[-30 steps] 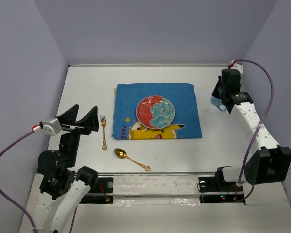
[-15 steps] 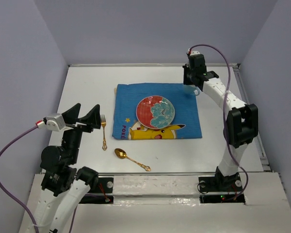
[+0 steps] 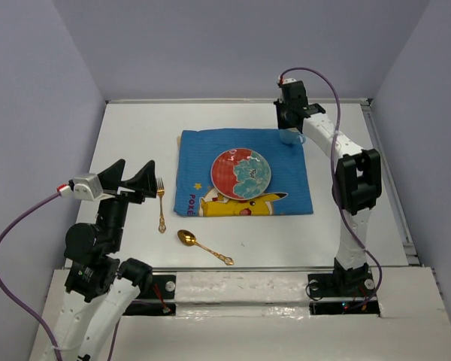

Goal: Set the dinner table for one person

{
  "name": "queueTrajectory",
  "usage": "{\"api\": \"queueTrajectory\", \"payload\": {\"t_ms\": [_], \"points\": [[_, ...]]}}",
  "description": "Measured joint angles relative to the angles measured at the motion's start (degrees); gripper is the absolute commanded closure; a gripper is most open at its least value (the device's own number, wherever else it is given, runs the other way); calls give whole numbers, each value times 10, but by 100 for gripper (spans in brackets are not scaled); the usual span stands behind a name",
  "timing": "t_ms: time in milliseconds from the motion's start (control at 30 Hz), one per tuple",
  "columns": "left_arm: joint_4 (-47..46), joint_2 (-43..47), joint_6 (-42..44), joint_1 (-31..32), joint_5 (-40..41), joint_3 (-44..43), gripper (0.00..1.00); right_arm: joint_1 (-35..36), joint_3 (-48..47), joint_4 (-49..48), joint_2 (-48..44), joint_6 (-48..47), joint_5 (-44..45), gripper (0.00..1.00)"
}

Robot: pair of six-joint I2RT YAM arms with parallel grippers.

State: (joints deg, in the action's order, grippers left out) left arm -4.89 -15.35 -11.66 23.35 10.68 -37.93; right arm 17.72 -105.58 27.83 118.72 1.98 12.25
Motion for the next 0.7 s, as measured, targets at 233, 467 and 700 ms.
{"api": "queueTrajectory", "payload": {"t_ms": [233, 467, 700], "points": [[0, -3, 0, -2, 0, 0, 1, 0, -8, 1, 20, -8, 2, 100], [0, -3, 0, -2, -1, 0, 1, 0, -8, -4, 40, -9, 7, 72], [0, -3, 0, -2, -1, 0, 1, 0, -8, -4, 40, -13, 19, 30]]}}
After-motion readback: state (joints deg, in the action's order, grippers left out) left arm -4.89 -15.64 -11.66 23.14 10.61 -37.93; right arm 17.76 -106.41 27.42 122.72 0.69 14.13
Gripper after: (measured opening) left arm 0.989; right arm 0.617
